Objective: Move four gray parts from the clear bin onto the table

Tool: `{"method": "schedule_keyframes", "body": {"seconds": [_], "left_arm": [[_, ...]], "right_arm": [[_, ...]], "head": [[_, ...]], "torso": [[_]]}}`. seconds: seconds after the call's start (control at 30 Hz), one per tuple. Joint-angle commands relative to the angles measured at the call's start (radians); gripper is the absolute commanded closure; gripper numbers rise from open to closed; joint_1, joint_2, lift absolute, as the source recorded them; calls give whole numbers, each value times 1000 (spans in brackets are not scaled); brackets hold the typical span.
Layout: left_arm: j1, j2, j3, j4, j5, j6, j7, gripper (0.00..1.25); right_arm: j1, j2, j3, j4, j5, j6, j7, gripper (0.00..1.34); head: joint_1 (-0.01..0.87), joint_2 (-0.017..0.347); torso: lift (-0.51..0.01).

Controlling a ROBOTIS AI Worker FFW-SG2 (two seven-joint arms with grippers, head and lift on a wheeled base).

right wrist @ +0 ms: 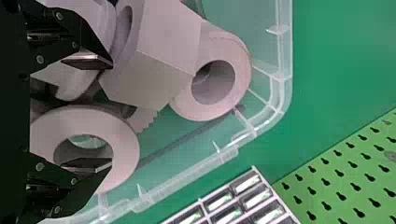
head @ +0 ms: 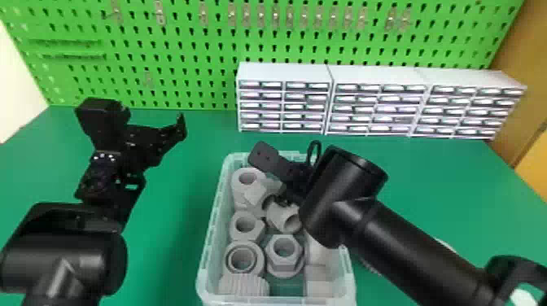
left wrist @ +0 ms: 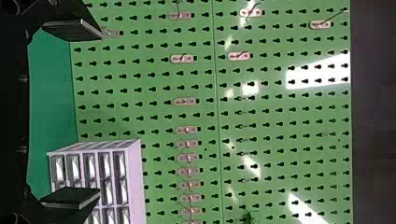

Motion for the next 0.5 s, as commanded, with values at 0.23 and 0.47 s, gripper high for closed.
{"method": "schedule_keyframes", "body": {"seconds": [0.23,0.47], "left_arm": [[0,0,-1,1,-1,0,0,108],[0,0,1,1,0,0,0,110]], "right_arm": [[-16,4,-3,8,-3,-22,-7,515],[-12,2,32,28,-44,-48,-7,512]], "head": [[686,26],[686,26]], "torso": [[-50],[-50]]}}
